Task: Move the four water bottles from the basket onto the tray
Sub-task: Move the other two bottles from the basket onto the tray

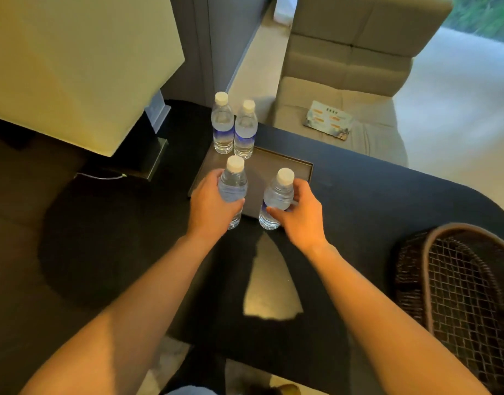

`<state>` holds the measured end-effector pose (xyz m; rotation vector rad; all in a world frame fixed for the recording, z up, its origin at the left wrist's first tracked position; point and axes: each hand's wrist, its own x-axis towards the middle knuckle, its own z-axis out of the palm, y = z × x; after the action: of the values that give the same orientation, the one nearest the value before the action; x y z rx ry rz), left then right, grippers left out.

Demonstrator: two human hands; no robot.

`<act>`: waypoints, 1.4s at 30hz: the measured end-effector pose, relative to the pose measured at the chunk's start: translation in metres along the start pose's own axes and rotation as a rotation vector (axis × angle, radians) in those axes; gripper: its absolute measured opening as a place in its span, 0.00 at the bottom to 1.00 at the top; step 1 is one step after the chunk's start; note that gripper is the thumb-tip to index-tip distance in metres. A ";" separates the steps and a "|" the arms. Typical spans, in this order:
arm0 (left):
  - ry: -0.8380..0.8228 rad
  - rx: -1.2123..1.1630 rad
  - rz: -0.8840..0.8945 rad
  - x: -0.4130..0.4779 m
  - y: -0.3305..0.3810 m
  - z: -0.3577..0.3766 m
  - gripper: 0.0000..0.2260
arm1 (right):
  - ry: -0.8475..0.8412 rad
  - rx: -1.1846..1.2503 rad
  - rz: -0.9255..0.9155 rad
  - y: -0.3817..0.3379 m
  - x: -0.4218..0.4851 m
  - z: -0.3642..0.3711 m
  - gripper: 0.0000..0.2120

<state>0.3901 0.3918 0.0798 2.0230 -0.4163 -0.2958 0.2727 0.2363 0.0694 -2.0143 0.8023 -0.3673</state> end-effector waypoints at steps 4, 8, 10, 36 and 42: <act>0.020 0.031 0.002 0.053 -0.027 -0.014 0.29 | 0.025 0.006 0.009 -0.012 0.039 0.046 0.32; -0.004 0.064 0.018 0.092 -0.046 -0.019 0.30 | 0.049 0.009 0.006 -0.019 0.071 0.080 0.32; -0.009 0.065 0.019 0.106 -0.053 -0.019 0.29 | 0.054 0.010 0.019 -0.020 0.084 0.093 0.32; -0.091 0.059 0.175 0.182 -0.067 -0.011 0.29 | 0.195 0.026 0.066 -0.030 0.138 0.134 0.32; -0.082 0.034 0.183 0.183 -0.065 -0.005 0.29 | 0.206 0.024 0.062 -0.029 0.139 0.135 0.33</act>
<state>0.5690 0.3488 0.0190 1.9940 -0.6574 -0.2598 0.4601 0.2419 0.0126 -1.9456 0.9807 -0.5527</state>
